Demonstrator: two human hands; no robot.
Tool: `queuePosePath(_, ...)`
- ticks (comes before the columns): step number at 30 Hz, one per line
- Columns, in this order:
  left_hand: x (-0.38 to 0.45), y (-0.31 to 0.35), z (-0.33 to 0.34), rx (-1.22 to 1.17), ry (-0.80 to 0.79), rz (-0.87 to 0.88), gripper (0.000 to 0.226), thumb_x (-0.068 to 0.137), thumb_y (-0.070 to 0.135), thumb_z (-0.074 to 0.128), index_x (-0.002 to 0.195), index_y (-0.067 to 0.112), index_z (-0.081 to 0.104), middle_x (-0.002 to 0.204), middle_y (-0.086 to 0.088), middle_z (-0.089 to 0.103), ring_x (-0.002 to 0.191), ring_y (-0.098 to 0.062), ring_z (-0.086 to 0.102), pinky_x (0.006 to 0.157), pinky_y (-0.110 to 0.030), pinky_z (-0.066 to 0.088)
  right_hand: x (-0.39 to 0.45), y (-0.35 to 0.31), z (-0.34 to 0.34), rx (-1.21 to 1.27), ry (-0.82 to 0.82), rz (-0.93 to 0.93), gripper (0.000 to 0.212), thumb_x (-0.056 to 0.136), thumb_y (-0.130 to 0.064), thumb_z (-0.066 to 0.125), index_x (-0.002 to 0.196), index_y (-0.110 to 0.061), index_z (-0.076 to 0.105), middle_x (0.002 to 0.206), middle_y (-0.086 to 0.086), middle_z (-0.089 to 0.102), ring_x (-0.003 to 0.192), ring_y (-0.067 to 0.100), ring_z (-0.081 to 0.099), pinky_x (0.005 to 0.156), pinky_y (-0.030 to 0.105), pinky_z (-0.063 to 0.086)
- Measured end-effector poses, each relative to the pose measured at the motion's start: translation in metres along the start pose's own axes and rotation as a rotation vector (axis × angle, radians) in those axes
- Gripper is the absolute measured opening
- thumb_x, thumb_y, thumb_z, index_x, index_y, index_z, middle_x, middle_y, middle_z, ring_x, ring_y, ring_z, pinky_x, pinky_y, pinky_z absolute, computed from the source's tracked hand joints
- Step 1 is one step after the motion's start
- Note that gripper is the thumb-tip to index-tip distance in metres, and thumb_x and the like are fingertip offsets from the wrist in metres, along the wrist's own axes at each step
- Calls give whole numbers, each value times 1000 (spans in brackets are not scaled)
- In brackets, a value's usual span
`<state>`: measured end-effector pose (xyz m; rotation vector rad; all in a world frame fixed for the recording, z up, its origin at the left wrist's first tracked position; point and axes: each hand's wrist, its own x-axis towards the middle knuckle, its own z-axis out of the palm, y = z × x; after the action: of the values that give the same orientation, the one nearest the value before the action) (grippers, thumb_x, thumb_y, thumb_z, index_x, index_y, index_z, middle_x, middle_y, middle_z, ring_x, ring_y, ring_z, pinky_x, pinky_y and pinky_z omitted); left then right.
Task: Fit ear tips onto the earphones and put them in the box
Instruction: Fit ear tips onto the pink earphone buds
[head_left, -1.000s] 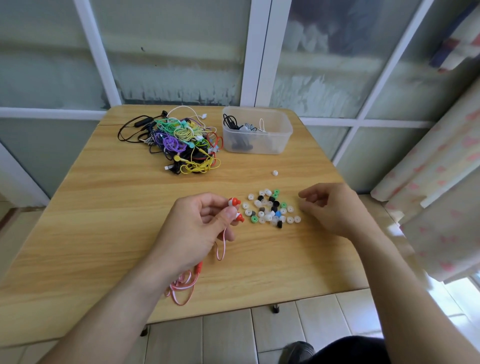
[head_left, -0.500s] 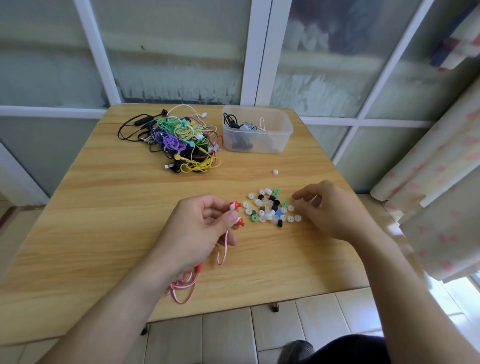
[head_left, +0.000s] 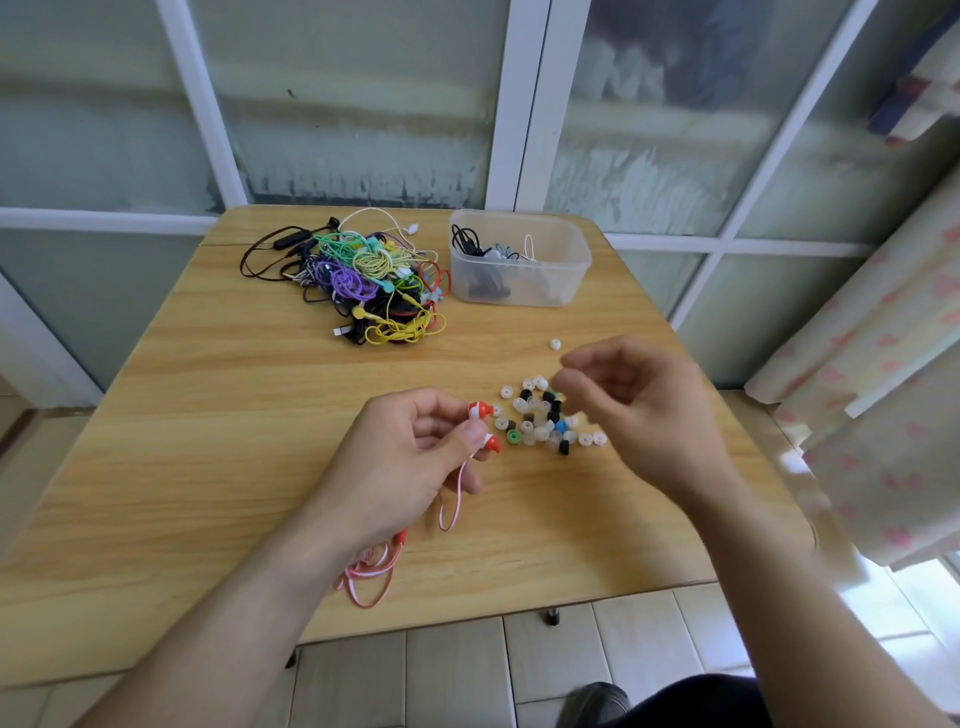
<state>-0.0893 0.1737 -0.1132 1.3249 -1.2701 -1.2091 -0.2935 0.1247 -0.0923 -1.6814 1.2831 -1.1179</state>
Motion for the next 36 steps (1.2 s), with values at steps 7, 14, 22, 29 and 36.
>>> queuePosePath(7,-1,2,2,2,-27,20,9,90,12,64,96,5,66,84,-10,74,53,-18,63,53,-22,49,-11,-1,30,279,-154,77,22,75,-13,79,94,-3,73,80,14,75,68,13,67,59,20,50)
queuePosePath(14,-3,6,1,31,-41,3,15,91,22,63,93,7,67,80,-9,74,49,-16,56,43,-24,40,-13,-3,30,367,-179,115,28,64,-18,82,87,-6,74,86,16,75,76,21,68,64,22,52)
queuePosePath(22,-4,6,-1,82,-35,11,14,94,19,60,89,6,63,71,-9,72,41,-15,50,49,-25,37,-14,-6,31,342,-218,105,24,77,-15,76,95,0,71,83,16,75,76,20,73,67,28,55)
queuePosePath(29,-4,4,-1,138,-37,22,13,93,12,61,86,1,61,63,-6,70,36,-12,47,42,-17,37,-13,-4,30,316,-302,68,23,75,-13,75,95,-1,75,93,22,73,83,39,70,78,41,60)
queuePosePath(36,-6,6,-2,214,-74,0,14,92,9,62,78,9,60,60,-4,69,35,-15,46,39,-15,33,-13,-2,25,319,-389,111,22,70,-12,77,91,-6,77,91,19,75,87,39,70,84,46,59)
